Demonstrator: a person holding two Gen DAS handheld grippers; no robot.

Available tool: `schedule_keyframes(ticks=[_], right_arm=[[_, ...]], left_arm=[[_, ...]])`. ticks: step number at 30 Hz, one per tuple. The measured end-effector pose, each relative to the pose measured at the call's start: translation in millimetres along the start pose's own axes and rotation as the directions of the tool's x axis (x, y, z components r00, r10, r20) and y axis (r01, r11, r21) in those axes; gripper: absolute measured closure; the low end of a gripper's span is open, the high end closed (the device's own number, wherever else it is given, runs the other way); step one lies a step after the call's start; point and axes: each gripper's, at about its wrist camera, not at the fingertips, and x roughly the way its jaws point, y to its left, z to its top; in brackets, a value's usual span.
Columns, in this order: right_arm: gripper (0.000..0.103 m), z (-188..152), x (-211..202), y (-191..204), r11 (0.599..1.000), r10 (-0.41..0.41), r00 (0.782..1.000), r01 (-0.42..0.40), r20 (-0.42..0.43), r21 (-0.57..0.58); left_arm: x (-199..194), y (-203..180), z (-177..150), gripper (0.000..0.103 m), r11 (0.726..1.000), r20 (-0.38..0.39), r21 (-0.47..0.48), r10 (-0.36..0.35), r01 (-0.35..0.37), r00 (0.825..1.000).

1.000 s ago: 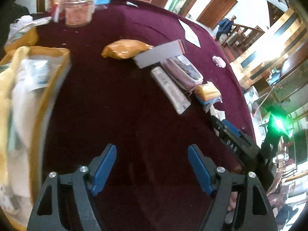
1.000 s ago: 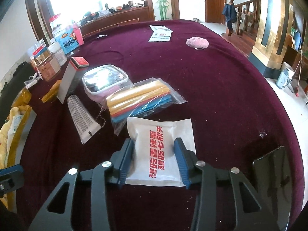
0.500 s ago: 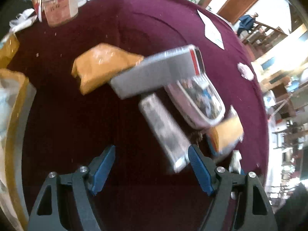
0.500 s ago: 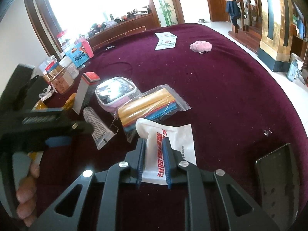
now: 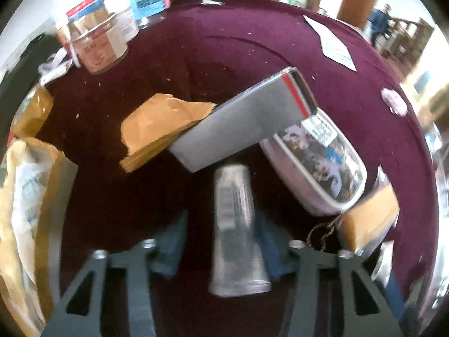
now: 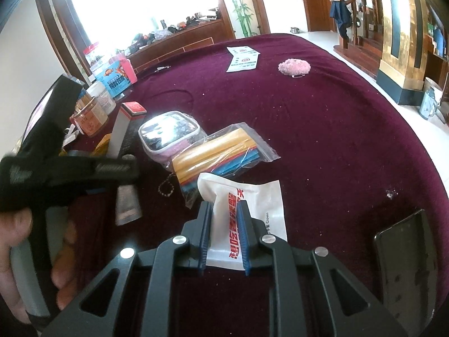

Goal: Organize soft objects
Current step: 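Grasp the white red-printed bag with the right tool while the left tool grasps the hand-cream tube, then carry the bag and tube to the tray and open both tools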

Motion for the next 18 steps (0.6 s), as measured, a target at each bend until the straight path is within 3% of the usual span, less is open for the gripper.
schedule_keyframes(ticks=[2,8,12,18], right_arm=[[0.085,-0.1,0.3,0.3,1.0,-0.004,1.0,0.004,0.0,-0.006],[0.086,-0.7,-1.6,-0.7,1.0,0.025,1.0,-0.025,0.003,0.002],[0.089,-0.3,-7.1,1.1,0.996,0.092,0.996,-0.092,0.019,0.001],[0.09,-1.3,-19.7,13.4,0.985,0.169,0.983,-0.166,0.066,-0.049]], left_arm=[[-3.3,10.7,-4.8,0.073,0.999,-0.004,0.042,-0.016,0.016,1.0],[-22.6,43.5,-38.7,0.074,0.983,-0.071,0.061,-0.17,0.175,0.983],[-37.2,59.7,-70.2,0.074,0.959,-0.105,0.047,-0.273,0.279,0.956],[-55.4,83.1,-100.7,0.074,0.934,-0.096,-0.001,-0.355,0.357,0.93]])
